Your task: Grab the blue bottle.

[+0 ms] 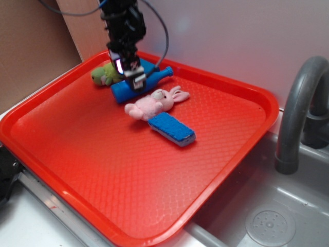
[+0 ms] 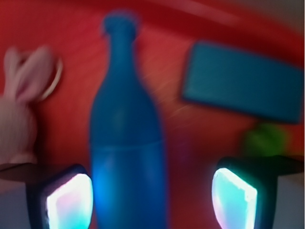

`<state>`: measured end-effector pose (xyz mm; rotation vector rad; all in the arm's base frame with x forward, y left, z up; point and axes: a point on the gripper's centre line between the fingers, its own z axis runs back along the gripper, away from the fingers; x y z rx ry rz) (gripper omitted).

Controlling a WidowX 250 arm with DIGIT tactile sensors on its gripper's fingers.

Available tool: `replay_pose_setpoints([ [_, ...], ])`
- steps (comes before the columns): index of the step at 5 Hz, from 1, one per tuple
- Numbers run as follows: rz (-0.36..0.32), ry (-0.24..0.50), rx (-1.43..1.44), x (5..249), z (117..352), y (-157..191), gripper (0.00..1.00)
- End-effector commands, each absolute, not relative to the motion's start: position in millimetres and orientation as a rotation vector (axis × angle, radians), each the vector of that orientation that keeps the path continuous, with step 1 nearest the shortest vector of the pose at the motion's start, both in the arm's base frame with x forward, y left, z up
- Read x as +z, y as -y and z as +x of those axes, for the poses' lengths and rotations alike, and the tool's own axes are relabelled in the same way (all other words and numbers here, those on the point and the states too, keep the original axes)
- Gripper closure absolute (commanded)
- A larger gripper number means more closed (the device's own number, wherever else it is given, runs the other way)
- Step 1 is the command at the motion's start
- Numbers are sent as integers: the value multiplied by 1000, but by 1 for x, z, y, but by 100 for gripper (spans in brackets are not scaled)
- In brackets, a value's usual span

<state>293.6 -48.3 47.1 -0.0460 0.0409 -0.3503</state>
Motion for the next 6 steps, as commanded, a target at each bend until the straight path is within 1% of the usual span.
replay_pose_setpoints([
  [1,33,-47,-292,51,291,62,68],
  [2,113,-88,-273,43,289,65,100],
  [3,118,-127,-259,35,287,64,100],
  [4,126,-62,-216,85,275,63,100],
  [5,64,32,-1,134,247,40,100],
  [6,3,88,134,182,204,25,100],
])
